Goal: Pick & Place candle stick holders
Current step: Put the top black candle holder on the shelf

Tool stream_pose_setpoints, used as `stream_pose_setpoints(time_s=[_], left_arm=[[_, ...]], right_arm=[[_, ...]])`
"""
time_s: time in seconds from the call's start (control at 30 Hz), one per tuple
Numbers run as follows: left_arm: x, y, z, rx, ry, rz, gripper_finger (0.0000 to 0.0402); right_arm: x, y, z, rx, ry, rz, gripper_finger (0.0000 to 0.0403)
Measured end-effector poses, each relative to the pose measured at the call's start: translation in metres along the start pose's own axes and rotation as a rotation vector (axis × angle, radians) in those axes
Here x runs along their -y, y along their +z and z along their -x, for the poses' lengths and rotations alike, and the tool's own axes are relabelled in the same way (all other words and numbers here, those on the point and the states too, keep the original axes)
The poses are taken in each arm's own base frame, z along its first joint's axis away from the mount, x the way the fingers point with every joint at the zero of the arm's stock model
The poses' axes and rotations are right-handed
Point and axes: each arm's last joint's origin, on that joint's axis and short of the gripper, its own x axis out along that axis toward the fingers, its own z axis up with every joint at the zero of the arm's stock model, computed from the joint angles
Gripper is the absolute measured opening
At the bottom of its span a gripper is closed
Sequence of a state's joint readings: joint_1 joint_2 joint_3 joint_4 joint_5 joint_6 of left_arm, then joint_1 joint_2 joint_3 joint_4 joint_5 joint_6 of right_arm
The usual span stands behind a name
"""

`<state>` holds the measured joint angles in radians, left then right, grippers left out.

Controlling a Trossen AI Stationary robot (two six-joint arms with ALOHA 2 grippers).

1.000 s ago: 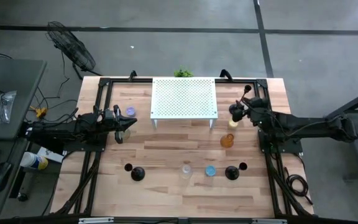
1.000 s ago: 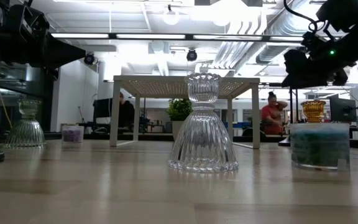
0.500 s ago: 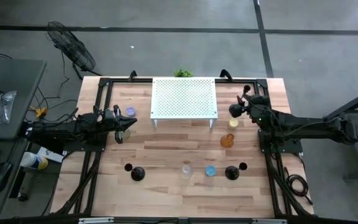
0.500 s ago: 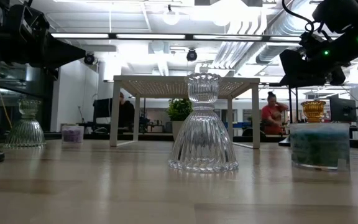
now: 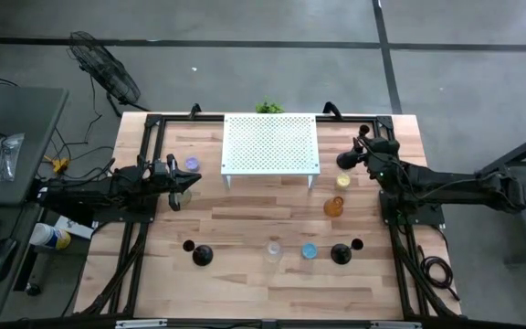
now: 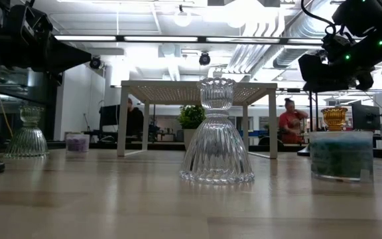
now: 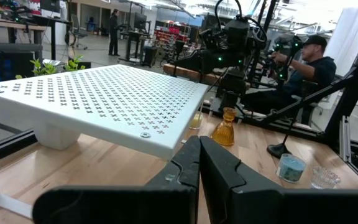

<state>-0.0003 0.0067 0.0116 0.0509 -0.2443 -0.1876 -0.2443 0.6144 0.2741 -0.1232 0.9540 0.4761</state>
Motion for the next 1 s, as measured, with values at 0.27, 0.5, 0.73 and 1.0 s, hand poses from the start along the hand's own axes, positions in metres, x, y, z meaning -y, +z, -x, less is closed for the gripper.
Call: stream_pose_setpoints(time_s=[0.27,0.5,0.73,1.0], left_arm=[[0.000,0.000,0.000,0.000,0.000,0.000,0.0003],[0.000,0.000,0.000,0.000,0.000,0.000,0.0003],[0.000,0.000,0.000,0.000,0.000,0.000,0.0003],[0.000,0.000,0.000,0.000,-0.001,0.000,0.0003]], right_arm=[[0.000,0.000,0.000,0.003,-0.007,0.002,0.0044],[0.000,0.000,0.000,0.001,-0.001,0.010,0.0010],[-0.006,0.022,0.005,-0.007,0.067,0.042,0.0008],[-0.014,0.078,0.011,-0.008,0.061,0.088,0.0006]])
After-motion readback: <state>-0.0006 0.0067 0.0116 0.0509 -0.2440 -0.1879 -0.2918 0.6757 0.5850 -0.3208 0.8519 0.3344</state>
